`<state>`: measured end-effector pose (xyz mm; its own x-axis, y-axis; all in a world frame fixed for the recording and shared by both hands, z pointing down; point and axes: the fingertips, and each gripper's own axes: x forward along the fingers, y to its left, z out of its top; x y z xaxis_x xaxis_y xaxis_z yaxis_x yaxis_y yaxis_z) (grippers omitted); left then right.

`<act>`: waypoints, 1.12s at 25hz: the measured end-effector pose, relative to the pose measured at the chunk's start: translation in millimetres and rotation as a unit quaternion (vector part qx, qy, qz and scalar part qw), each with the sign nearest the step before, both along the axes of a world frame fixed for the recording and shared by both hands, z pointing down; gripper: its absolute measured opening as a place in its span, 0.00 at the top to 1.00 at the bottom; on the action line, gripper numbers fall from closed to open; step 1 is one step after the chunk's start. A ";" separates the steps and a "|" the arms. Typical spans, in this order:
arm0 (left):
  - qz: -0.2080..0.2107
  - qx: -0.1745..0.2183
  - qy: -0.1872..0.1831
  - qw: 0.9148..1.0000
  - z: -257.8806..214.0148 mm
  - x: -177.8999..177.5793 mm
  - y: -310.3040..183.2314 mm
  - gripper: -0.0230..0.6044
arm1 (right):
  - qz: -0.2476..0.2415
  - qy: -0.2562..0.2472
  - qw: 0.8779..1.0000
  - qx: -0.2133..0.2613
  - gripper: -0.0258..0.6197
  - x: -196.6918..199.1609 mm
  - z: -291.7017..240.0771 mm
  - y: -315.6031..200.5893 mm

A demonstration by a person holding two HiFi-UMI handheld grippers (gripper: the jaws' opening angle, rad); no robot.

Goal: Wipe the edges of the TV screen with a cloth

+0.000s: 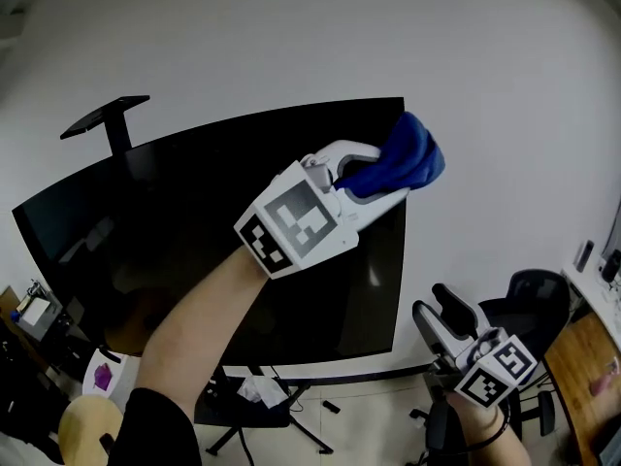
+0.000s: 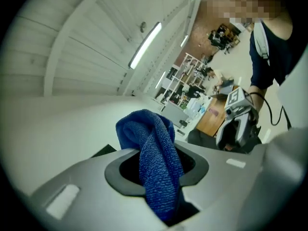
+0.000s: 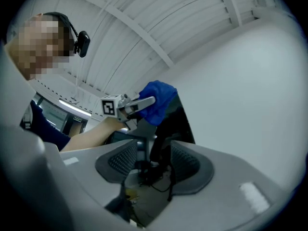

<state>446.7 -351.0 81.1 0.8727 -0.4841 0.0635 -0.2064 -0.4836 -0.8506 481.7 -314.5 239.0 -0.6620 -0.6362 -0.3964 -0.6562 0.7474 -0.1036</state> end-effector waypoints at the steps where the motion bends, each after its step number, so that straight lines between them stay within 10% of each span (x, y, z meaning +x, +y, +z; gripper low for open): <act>1: 0.007 -0.019 0.019 1.000 14.0 -12.8 11.5 0.79 | -0.004 -0.002 1.000 -0.005 0.61 -6.1 4.7 2.0; 6: 0.026 -0.067 0.097 0.993 77.9 -80.4 72.5 0.79 | -0.016 -0.013 0.999 -0.033 0.61 -39.9 30.3 26.6; 13: -0.008 -0.173 0.214 0.961 168.2 -181.2 130.1 0.79 | -0.017 -0.028 0.996 -0.082 0.63 -104.4 74.0 79.5; 28: -0.070 -0.334 0.274 0.899 336.3 -301.7 265.9 0.79 | -0.019 0.006 0.986 -0.163 0.73 -217.2 156.4 204.8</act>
<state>145.0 -85.1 417.4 0.7948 -0.6055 -0.0405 -0.6049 -0.7853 -0.1318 264.4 -109.7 395.4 -0.6915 -0.7028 -0.1668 -0.6303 0.6999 -0.3360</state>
